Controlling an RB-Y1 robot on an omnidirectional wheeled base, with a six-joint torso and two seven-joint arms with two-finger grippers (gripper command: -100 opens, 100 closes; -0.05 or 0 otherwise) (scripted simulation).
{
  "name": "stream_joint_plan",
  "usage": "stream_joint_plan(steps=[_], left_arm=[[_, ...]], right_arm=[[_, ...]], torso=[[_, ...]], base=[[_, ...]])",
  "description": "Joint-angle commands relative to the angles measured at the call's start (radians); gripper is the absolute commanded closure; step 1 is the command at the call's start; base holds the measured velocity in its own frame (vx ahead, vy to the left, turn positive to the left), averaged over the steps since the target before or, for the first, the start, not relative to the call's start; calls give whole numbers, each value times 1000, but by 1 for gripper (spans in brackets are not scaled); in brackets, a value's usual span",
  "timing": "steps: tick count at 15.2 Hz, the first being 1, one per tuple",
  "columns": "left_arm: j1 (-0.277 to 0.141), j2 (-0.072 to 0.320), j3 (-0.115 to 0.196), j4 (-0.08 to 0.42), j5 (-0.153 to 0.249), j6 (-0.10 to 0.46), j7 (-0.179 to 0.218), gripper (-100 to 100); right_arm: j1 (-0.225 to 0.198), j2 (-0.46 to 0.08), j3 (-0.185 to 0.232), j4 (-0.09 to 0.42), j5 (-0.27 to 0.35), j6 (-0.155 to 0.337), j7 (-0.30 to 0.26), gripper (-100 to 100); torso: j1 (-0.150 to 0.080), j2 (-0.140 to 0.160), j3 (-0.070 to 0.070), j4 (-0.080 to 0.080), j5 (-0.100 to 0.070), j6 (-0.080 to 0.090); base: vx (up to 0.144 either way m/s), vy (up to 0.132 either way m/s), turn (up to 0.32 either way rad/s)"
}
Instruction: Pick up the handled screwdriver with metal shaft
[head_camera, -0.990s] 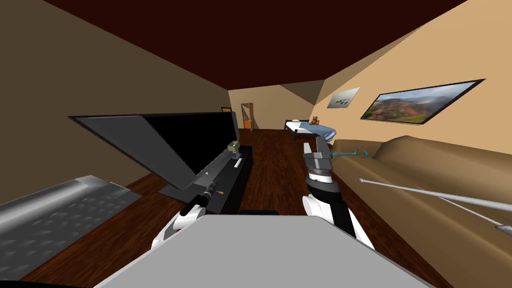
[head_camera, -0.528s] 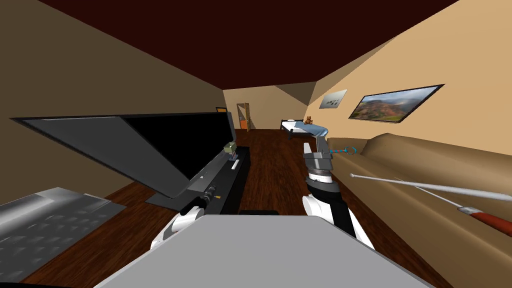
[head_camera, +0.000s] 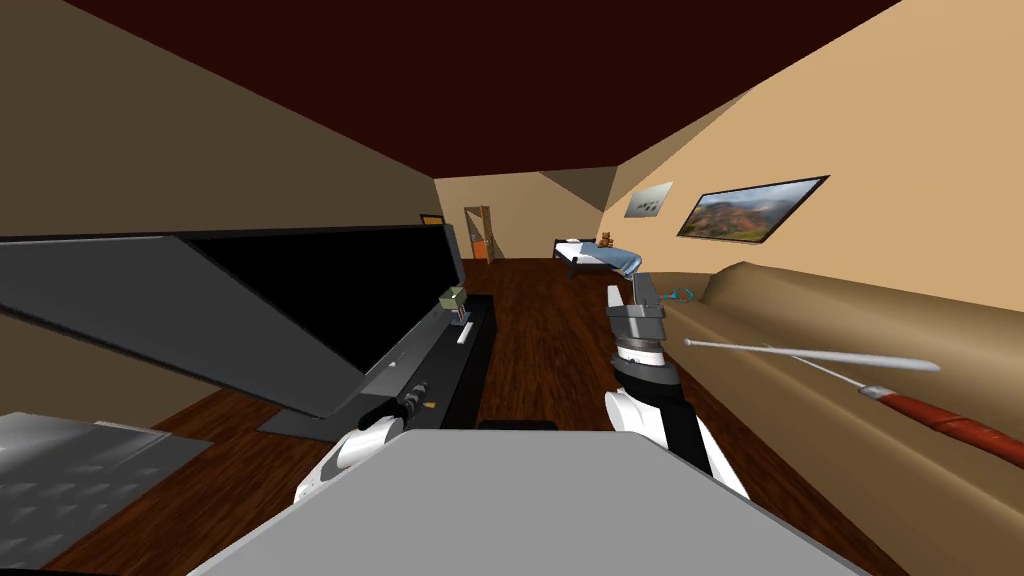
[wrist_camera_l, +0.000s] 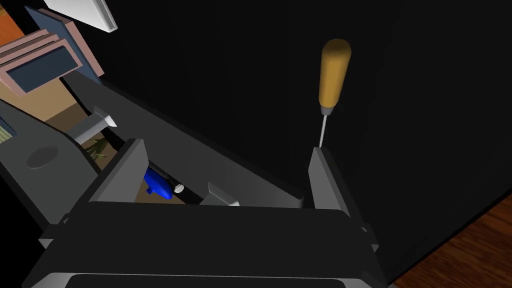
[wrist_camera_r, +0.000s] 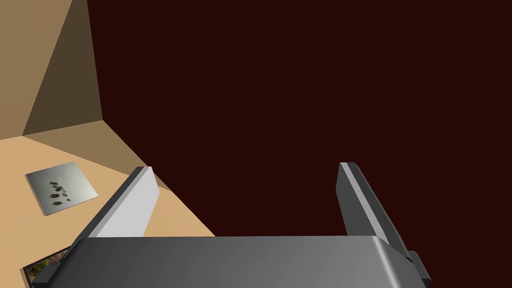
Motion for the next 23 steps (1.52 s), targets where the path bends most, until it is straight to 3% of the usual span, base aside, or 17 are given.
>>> stream_joint_plan(steps=[1, 3, 6, 8, 13, 23], left_arm=[[-7, 2, 8, 32, 20, 50, -4, -100], [-7, 2, 8, 32, 20, 66, -4, -100], [-22, 9, 20, 89, 58, 139, -10, -100], [-22, 9, 20, 89, 58, 163, -10, -100], [-44, 17, 38, 159, 109, 278, -14, -100], [-72, 22, 62, 238, 169, 457, -12, -100]], right_arm=[[0, 0, 0, 0, 0, 0, 0, 0], [0, 0, 0, 0, 0, 0, 0, 0], [0, 0, 0, 0, 0, 0, 0, 0], [0, 0, 0, 0, 0, 0, 0, 0], [0, 0, 0, 0, 0, 0, 0, 0], [0, 0, 0, 0, 0, 0, 0, 0]], torso=[[0, 0, 0, 0, 0, 0], [0, 0, 0, 0, 0, 0], [0, 0, 0, 0, 0, 0], [1, -1, 0, 0, 0, 0], [1, -1, 0, 0, 0, 0], [1, 0, 0, 0, 0, 0]], base=[[33, 28, -127], [31, 27, -97], [34, 34, -146], [35, 37, -79], [36, 37, -119], [33, 44, -82]])
